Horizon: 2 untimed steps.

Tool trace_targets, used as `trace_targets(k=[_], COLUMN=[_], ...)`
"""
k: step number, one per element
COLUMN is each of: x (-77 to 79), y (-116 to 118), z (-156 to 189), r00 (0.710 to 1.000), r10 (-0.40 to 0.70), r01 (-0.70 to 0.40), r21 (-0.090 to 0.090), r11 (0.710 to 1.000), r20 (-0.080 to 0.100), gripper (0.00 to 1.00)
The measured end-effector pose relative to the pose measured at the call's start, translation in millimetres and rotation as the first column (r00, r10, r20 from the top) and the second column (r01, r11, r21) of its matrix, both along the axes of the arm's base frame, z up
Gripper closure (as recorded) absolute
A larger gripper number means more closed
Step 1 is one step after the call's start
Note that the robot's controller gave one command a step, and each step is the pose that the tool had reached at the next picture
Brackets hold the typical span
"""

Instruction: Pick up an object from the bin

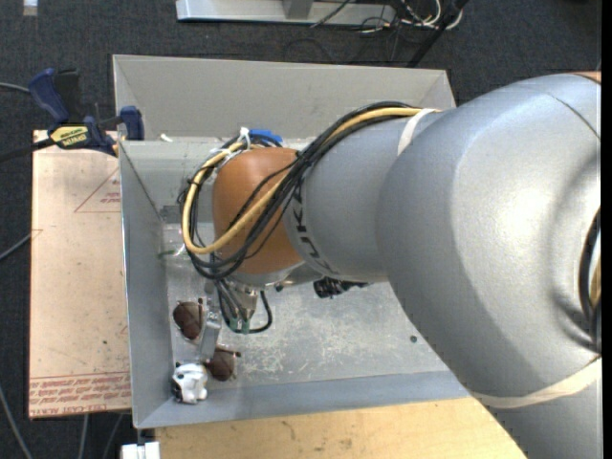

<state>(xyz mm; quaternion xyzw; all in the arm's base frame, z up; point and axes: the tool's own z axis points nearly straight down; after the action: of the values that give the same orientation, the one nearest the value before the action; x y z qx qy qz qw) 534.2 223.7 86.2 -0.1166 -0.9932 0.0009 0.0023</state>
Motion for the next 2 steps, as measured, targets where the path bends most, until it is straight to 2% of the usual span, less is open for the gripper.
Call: trace_targets(k=[1,2], x=[-3.6,-23.5], y=[-6,-3], z=[33,-11], r00=[0.991,1.000], r10=[0.133,-0.016], r01=[-0.133,0.016], r21=[0.002,0.002], r11=[0.991,1.000], r20=[0.008,0.018], gripper=[0.00,0.00])
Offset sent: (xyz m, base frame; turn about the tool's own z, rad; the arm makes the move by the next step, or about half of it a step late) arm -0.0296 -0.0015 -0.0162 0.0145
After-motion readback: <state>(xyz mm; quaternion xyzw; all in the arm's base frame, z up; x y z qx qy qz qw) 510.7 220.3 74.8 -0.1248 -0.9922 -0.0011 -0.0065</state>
